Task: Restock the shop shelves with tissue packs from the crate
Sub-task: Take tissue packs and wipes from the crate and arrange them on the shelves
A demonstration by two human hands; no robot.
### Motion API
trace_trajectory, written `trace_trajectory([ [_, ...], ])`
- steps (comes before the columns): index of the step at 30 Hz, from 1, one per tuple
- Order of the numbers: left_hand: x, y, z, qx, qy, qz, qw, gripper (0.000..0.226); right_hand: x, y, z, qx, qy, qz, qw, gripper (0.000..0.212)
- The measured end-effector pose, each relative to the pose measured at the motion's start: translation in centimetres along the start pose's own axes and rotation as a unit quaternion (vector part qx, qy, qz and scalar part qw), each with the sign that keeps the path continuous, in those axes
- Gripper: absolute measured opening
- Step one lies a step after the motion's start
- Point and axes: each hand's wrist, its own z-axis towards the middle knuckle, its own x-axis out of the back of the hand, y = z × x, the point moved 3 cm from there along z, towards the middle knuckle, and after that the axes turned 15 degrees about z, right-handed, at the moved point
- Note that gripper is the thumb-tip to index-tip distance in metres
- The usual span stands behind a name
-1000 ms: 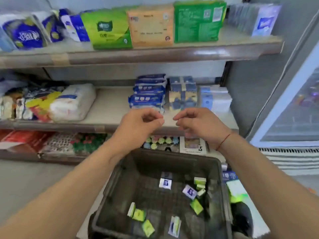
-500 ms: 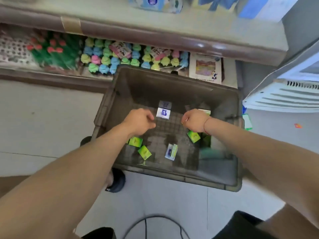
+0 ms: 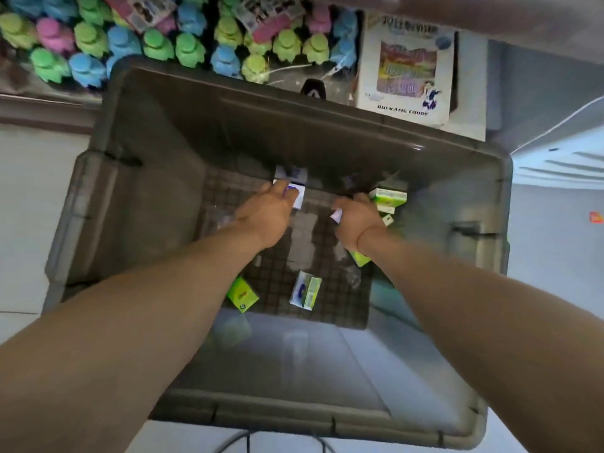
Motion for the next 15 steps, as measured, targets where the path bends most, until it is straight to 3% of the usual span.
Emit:
trace_trajectory([
  [8,-2.4,0.3,2.9,0.076,-0.021,0.022,0.997,0.062,-3.5,2.2,3.5,-0.040,0.077,0.001,0.996,0.076],
  [12,-3.8,-0.3,2.6,0.109,-0.028,0.019,0.993,0.059,-5.0,1.9,4.1,-0.016,0.069,-0.109,0.991,0.064],
  [15,-4.5,-0.3,1.9,0.144,-0.016,-0.087,0.986,0.050,-5.0,1.5,4.0,-0.010,0.023,-0.125,0.992,0.044],
])
